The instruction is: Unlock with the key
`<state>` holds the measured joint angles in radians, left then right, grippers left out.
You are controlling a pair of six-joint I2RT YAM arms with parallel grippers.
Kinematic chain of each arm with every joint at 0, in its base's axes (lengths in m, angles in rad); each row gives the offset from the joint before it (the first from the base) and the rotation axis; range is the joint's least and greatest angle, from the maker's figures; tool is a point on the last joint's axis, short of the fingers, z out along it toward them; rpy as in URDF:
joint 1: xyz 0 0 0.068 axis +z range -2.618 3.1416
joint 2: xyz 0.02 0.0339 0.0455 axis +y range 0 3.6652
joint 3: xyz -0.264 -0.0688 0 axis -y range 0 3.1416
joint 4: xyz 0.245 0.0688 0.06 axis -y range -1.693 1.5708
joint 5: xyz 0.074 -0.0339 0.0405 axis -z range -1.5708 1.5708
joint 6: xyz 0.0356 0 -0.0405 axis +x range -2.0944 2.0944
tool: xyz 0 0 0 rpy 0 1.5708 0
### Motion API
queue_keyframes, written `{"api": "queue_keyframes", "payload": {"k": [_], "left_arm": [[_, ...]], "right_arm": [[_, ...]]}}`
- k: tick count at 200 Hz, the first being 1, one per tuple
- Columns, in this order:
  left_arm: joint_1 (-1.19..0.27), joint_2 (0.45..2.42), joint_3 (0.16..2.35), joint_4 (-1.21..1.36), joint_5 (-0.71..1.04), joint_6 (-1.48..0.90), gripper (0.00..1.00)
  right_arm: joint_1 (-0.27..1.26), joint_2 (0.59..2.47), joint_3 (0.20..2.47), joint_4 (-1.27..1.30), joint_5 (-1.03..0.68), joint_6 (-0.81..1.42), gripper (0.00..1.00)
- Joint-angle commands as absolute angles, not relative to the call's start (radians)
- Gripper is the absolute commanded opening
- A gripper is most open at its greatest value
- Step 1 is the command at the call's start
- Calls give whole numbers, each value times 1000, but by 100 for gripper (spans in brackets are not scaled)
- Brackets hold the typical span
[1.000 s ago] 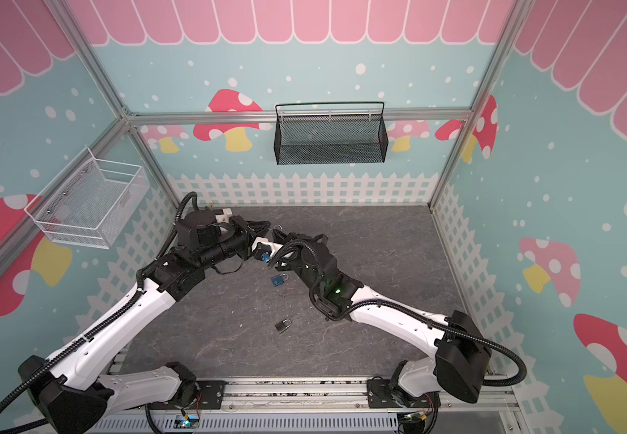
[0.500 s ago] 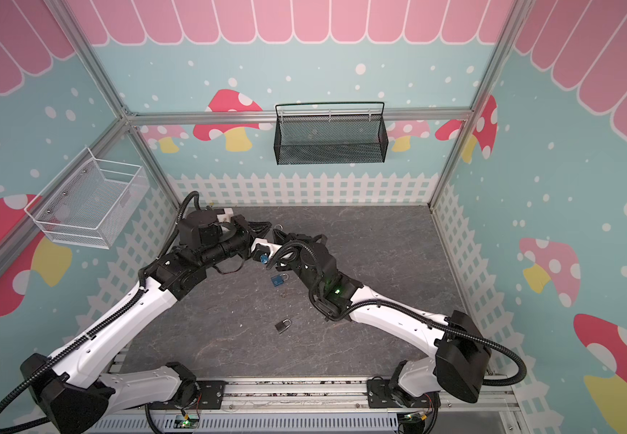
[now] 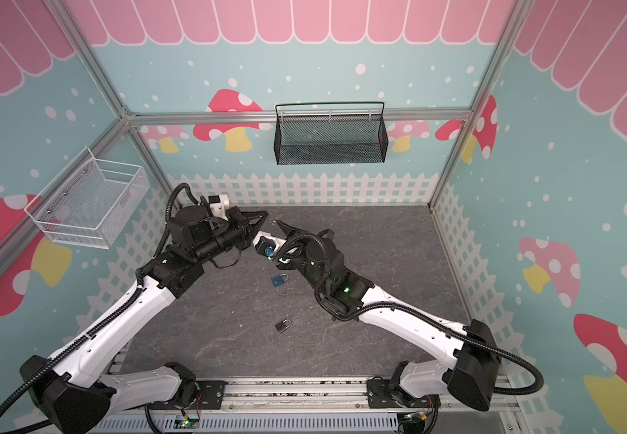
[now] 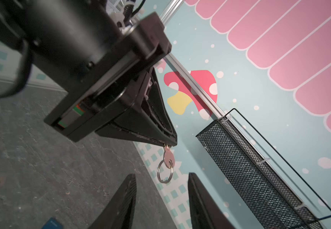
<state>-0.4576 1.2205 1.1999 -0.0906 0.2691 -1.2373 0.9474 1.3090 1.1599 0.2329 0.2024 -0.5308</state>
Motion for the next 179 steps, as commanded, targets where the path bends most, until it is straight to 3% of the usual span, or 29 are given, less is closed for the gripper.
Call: {"api": "queue_keyframes", "payload": {"k": [1,39,90,179], "left_arm": [[-428,1209,1153,41,384,-1088,0],[-422,1236,1145,65,517,-843,0],[-426,1223,1078,227,601,-733,0],[-463,1263,1073,344,644,-773,0]], "right_arm": [[923,1258,1231,50,49,-286,52],[710,1227,1276,-55,-423,237,53],[557,1253,1222,96,-807,776,49],[531,1322,1087,424,-872,1068,43]]}}
